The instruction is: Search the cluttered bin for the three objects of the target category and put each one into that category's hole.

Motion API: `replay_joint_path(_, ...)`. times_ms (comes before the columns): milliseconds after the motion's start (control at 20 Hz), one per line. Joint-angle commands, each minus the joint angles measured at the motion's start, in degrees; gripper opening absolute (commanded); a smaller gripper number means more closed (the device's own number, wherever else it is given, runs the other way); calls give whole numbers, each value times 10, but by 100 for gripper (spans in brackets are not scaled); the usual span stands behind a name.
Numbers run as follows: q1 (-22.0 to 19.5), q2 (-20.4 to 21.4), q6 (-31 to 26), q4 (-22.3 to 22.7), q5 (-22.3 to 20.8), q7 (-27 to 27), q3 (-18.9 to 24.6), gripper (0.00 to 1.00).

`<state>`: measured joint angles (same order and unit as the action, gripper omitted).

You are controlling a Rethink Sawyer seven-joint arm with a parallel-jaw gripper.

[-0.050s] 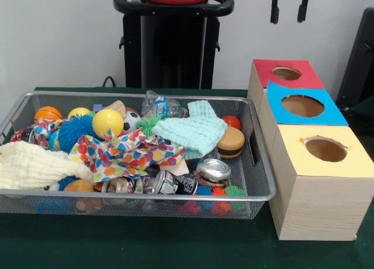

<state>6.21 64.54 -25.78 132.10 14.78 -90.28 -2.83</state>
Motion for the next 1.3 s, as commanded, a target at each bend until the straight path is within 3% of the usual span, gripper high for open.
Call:
replay_joint_path(50, -1, 4, 19, 27, 0, -107, 8, 100)
replay_joint_path(250, 0, -28, -103, -109, -34, -110, -11, 100)
replay_joint_path(650, -8, -119, -176, -256, -38, -120, 5, 100)
replay_joint_path(950, -1, -209, -254, -408, -37, -146, 8, 100)
replay_joint_path(1300, -7, -280, -310, -530, -36, -128, 13, 100)
